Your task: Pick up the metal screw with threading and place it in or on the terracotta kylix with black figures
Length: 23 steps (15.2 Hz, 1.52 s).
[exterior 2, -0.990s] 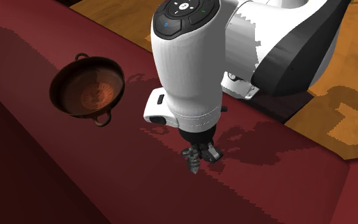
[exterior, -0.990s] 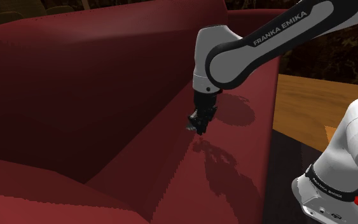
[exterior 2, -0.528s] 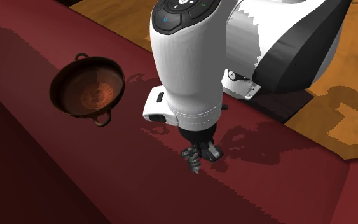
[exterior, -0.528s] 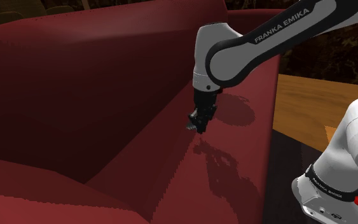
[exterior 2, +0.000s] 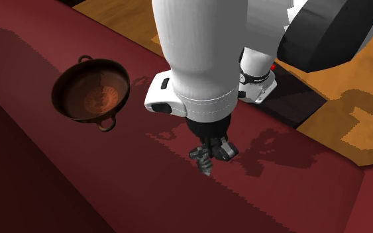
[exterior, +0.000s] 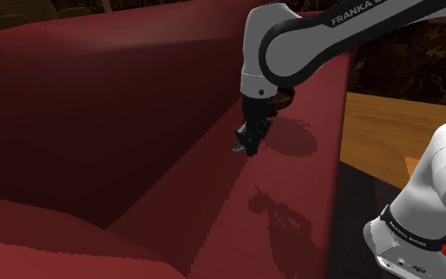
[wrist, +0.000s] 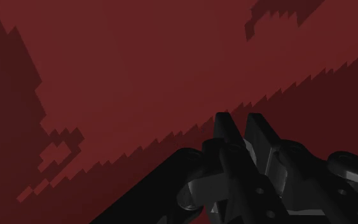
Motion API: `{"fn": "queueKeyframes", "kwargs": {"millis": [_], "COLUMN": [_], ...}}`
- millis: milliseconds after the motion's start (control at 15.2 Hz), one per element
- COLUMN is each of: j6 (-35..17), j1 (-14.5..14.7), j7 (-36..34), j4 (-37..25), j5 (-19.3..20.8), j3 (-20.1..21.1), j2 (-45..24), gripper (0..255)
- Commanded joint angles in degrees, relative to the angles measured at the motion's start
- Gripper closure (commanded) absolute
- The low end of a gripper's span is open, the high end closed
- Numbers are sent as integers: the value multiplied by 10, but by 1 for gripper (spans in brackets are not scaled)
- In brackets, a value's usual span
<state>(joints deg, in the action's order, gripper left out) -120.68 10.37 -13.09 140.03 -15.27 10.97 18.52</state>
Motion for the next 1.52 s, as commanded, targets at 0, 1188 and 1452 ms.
{"fn": "queueKeyframes", "kwargs": {"millis": [0, 1188, 1452], "j6": [16, 158, 183], "j1": [-1, -5, -6], "j7": [-3, -24, -28], "j4": [-11, -120, -143], "j5": [2, 15, 17], "j3": [-1, -12, -14], "j2": [5, 39, 41], "gripper": [255, 255, 255]}}
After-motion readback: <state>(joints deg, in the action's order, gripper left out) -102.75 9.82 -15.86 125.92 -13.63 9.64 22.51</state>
